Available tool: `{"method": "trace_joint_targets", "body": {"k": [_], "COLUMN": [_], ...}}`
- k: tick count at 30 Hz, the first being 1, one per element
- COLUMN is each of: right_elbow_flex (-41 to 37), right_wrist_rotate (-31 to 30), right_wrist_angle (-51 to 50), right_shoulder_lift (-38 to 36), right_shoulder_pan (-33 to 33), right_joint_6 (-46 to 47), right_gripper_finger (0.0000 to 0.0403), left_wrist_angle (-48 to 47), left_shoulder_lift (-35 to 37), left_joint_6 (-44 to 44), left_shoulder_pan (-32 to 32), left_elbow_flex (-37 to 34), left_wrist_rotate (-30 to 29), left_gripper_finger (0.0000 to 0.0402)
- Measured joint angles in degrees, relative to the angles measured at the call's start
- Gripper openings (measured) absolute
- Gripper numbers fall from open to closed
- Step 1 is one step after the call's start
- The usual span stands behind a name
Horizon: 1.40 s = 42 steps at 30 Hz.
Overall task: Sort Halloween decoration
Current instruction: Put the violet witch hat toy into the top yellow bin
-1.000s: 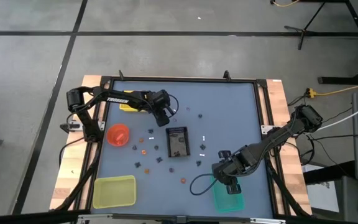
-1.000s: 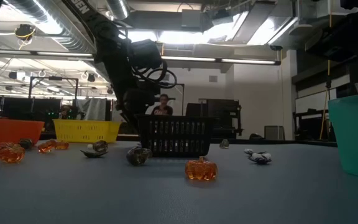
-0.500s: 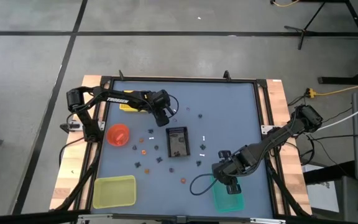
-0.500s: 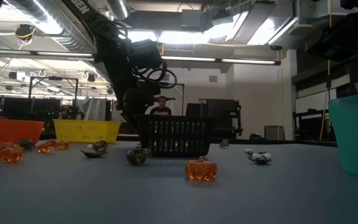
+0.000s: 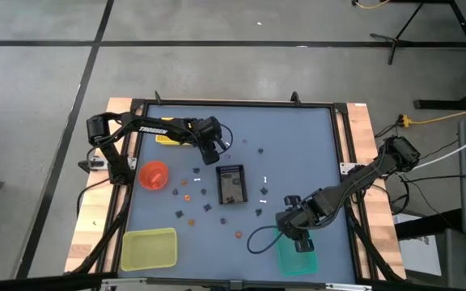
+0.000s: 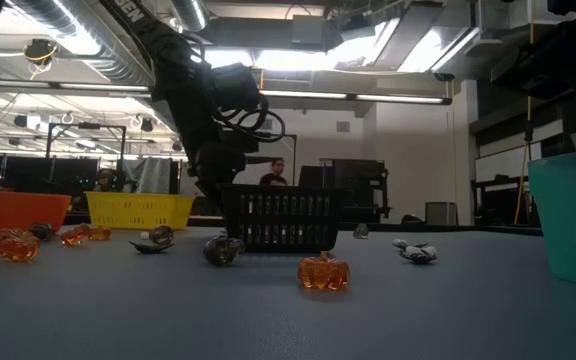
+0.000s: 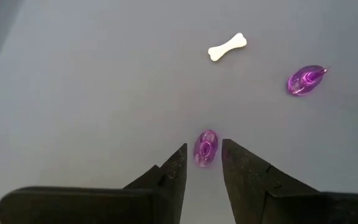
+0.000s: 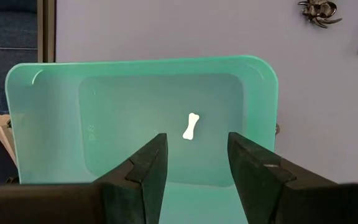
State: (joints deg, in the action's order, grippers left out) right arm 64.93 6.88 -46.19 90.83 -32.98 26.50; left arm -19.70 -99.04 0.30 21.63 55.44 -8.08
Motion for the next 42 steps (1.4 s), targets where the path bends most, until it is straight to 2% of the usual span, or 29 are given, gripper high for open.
{"method": "trace_joint_targets", "body": {"k": [18, 30, 42], "right_elbow_flex": [0.0, 0.0, 0.0], "right_wrist_rotate": [-0.01, -0.01, -0.01], "right_wrist_angle": [-0.28, -0.24, -0.24], "right_shoulder_lift": [0.0, 0.0, 0.0], "right_shoulder_pan": [-0.01, -0.01, 0.01], "right_joint_6": [0.0, 0.0, 0.0], "right_gripper_finger": [0.0166, 0.0166, 0.0166], "left_wrist_angle": [1.19, 1.22, 1.29], "left_shoulder_lift": [-2.3, -2.3, -2.3], "left_joint_6": [0.38, 0.3, 0.29], "left_shoulder_pan": [0.11, 0.22, 0.22], "left_elbow_flex": [0.09, 0.09, 0.08], "left_wrist_rotate": [0.0, 0.0, -0.02], "left_gripper_finger": [0.0083, 0.0023, 0.0001]}}
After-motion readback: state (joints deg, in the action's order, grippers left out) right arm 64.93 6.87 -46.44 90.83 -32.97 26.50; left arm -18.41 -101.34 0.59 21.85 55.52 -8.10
